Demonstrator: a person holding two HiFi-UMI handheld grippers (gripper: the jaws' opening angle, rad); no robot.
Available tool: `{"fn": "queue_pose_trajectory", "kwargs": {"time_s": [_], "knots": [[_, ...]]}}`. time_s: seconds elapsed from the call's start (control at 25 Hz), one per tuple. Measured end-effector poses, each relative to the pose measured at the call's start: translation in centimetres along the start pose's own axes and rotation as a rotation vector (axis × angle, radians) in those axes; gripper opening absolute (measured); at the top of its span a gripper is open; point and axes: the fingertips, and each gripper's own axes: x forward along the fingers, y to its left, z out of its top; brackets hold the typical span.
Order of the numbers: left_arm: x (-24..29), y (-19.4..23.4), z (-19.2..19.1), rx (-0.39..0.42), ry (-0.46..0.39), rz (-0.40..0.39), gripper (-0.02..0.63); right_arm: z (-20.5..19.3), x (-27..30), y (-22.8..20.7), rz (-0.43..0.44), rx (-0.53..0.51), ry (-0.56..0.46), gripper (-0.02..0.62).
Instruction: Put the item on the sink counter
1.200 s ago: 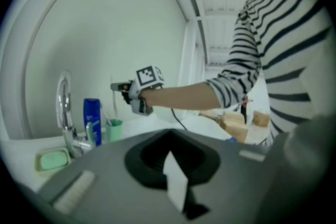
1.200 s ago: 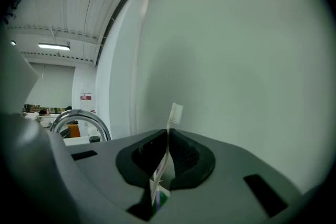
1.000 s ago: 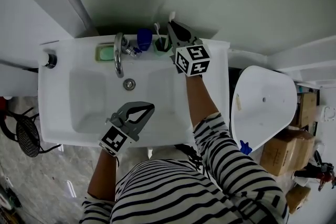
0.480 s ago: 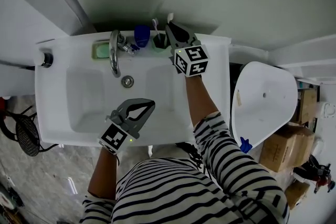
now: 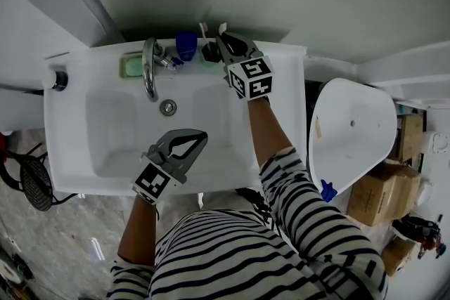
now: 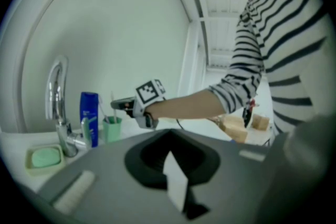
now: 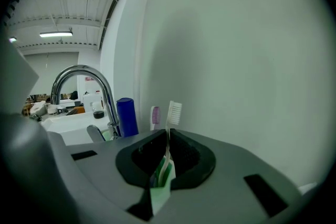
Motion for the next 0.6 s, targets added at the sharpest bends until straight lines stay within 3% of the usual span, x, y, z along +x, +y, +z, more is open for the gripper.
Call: {"fn": "queue_pose_trajectory", "kwargs": {"time_s": [0.36, 0.6], "knots": [[-0.1, -0.4, 0.3, 0.010, -0.010, -0.003, 0.006, -0.8, 0.1, 0.2, 0.001, 0.007, 0.074, 0.023], [-0.3, -0.7, 0.7, 0.018, -0.018, 0.000, 0.006, 0.1, -1.1, 0.2, -0.015, 0.011, 0.050, 0.023]]}}
